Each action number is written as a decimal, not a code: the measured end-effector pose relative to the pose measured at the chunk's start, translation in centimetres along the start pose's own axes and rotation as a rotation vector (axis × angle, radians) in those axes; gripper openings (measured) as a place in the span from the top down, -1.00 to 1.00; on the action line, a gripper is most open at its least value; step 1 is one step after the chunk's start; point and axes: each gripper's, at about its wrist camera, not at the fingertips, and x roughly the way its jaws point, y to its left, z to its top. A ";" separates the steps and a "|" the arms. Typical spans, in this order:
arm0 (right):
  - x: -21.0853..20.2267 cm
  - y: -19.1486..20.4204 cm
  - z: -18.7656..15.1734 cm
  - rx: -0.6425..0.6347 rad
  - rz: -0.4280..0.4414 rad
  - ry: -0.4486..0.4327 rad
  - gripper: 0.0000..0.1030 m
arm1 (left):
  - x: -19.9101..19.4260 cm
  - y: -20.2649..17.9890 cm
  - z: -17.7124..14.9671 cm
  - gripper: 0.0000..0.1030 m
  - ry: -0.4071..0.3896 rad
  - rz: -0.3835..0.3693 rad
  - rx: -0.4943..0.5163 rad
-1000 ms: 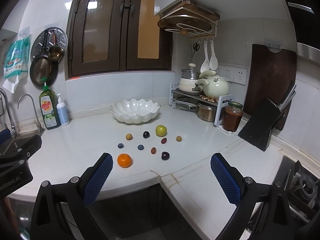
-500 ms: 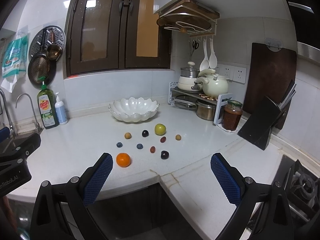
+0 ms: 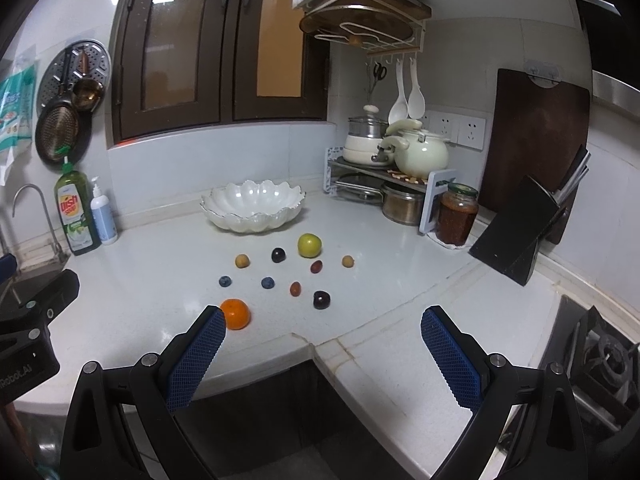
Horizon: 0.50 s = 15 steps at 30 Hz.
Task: Organize fruits
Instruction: 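Move the left tool to the orange while the right tool approaches the dark plum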
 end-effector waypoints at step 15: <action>3.9 -0.4 0.7 0.005 -0.019 0.034 -0.93 | 4.4 -1.5 0.8 -1.00 0.044 -0.036 0.033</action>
